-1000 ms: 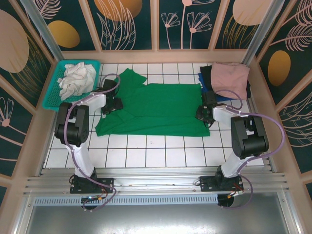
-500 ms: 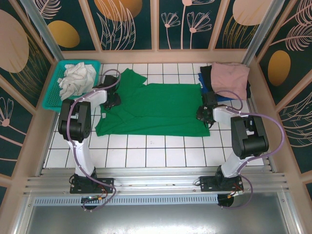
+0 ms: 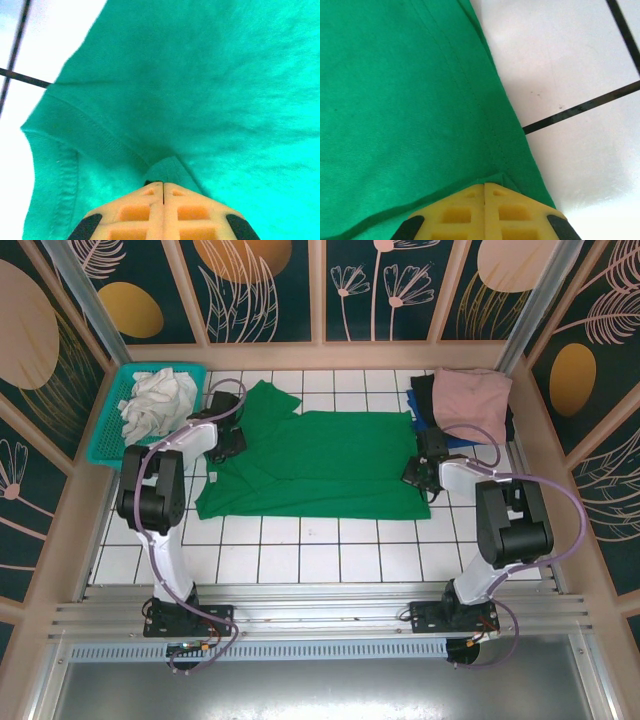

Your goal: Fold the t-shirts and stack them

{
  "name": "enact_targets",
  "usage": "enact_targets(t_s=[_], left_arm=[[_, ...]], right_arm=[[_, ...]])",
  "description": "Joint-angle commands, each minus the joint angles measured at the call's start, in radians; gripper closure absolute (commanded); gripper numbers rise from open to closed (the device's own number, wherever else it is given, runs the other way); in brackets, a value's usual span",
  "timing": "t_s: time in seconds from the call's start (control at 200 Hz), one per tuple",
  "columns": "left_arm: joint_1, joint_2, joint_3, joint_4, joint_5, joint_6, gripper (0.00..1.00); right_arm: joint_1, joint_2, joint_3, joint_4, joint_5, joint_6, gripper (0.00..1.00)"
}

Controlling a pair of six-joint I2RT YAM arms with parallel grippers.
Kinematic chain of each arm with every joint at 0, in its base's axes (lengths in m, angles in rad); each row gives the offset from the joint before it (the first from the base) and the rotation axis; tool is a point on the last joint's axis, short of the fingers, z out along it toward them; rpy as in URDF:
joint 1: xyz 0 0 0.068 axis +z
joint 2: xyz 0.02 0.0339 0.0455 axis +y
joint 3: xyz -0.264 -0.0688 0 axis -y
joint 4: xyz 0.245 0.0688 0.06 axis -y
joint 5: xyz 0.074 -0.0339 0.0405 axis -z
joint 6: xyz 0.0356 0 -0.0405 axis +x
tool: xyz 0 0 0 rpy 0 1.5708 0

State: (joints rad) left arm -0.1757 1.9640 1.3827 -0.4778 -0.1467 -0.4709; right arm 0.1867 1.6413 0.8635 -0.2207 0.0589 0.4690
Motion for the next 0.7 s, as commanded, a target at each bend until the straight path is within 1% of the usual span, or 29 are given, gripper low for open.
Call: enact_targets(t_s=[0.0, 0.22, 0.365, 0.495, 0.696], left_arm=[[0.007, -0.142, -0.029, -0.046, -0.013, 0.014, 1.0], [0.005, -0.33, -0.126, -0.074, 0.015, 0.012, 1.0], [0.006, -0.448, -0.18, -0.122, -0.008, 0.011, 1.0], [0.007, -0.588, -0.228, -0.173, -0.028, 0.0, 1.0], [0.005, -0.767, -0.252, -0.293, -0.048, -0.001, 1.0]], right_arm=[[-0.006, -0.076, -0.018, -0.017, 0.002, -0.003, 1.0], [-0.006, -0.197, -0.044, -0.057, -0.001, 0.0, 1.0], [-0.006, -0.302, -0.073, -0.121, 0.018, 0.005, 1.0], [-0.005, -0.436, -0.116, -0.185, 0.033, 0.019, 1.0], [-0.005, -0.636, -0.173, -0.272, -0.037, 0.05, 1.0]])
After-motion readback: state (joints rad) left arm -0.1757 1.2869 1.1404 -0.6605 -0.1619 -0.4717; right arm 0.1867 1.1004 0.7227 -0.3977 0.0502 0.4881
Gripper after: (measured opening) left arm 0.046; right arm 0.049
